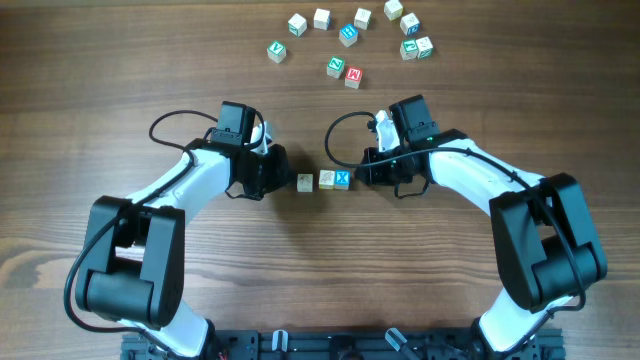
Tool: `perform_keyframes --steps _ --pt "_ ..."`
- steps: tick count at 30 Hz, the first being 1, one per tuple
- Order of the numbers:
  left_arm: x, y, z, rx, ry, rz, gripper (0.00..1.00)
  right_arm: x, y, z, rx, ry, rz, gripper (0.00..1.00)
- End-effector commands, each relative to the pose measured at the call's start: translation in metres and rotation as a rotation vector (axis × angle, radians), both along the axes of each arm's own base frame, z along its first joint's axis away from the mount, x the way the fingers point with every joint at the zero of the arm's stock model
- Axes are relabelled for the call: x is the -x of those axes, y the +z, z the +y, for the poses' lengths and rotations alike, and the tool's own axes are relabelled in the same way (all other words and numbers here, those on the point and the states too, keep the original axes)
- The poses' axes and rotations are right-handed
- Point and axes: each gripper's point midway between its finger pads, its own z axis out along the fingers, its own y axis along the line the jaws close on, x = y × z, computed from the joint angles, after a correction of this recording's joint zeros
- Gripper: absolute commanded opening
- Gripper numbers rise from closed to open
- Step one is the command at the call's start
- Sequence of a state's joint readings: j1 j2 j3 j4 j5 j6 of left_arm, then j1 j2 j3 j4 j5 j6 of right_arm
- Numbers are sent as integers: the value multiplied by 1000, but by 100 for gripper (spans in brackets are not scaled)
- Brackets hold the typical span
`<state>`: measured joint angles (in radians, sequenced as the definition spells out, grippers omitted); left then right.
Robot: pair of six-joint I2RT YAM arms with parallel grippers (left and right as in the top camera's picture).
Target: Form a horizontal line
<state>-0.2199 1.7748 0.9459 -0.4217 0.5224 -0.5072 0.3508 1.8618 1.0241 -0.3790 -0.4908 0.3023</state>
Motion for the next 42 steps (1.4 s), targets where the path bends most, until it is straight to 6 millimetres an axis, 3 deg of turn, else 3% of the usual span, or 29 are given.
perform_keyframes --steps 1,13,15,22,30,42 --pt "6 -6 0 3 3 26 4 7 0 9 -61 16 42 14" --pt "6 -6 0 4 3 26 4 5 9 20 -133 42 26 13" --pt "6 -6 0 4 3 26 4 4 8 19 -122 37 20 4" --pt "6 -6 0 3 3 26 5 -24 6 2 -88 -168 22 4" --pt "6 -6 0 4 3 26 5 1 -6 13 -4 -198 110 4" --pt "6 -6 0 4 3 25 6 7 -1 27 -49 -131 103 4"
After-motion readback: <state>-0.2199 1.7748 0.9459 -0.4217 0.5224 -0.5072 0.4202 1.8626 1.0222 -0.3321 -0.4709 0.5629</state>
